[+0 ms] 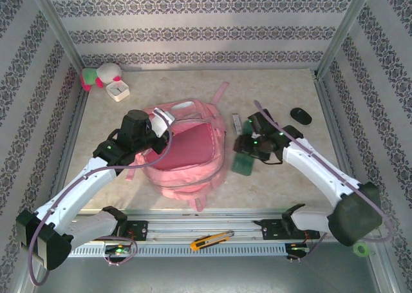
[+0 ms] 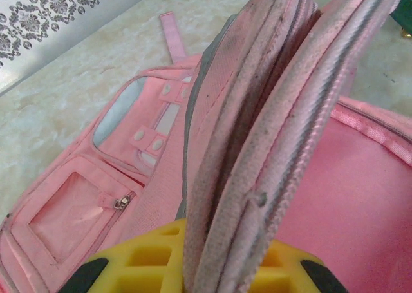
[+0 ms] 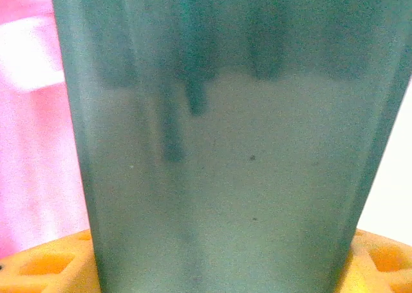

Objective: Pack the student bag

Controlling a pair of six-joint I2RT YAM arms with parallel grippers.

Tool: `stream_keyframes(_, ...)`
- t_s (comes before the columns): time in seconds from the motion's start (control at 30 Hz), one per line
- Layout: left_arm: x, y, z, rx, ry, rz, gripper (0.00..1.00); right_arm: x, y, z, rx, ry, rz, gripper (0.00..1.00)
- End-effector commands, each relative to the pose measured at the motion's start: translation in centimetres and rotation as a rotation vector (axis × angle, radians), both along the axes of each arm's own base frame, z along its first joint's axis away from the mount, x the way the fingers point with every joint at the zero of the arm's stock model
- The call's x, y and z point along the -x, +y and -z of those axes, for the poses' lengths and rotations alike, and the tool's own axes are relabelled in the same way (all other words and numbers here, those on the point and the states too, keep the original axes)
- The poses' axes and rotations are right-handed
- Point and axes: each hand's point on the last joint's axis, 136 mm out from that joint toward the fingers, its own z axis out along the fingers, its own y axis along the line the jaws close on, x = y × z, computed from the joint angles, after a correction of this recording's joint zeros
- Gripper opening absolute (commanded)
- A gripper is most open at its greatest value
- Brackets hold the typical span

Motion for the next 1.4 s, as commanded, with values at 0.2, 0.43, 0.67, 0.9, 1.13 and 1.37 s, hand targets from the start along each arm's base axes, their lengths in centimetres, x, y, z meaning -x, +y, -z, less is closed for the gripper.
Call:
stream_keyframes(0.2, -1.2, -0.9, -6.8, 0.21, -0.148, -0.028, 0.06, 1.8, 12.9, -7.4, -0.464, -0.002, -0.075, 0.61)
stream_keyframes(0.43, -1.4, -1.3, -8.5, 0.282, -0.169, -0.031, 0.06, 0.3, 14.3, -4.6, -0.508, 0.052, 0.049, 0.62)
stream_keyframes(0.67, -1.1, -1.6, -9.6, 0.318, -0.185, -0.015, 0.06, -1.4, 15.9, -3.4, -0.539, 0.053, 0.121, 0.62)
stream_keyframes(0.9, -0.9, -1.7, -10.3, 0.348, -0.196, -0.011, 0.06, -3.3, 18.0, -3.1, -0.569, 0.03, 0.179, 0.67)
stream_keyframes(1.13, -0.8, -1.5, -11.0, 0.348, -0.218, -0.01, 0.07, -2.8, 18.7, -2.7, -0.559, 0.034, 0.157, 0.8)
stream_keyframes(1.37, -0.6, -1.5, -10.9, 0.351, -0.214, -0.008, 0.07, -0.2, 16.1, -1.6, -0.534, 0.045, 0.188, 0.82)
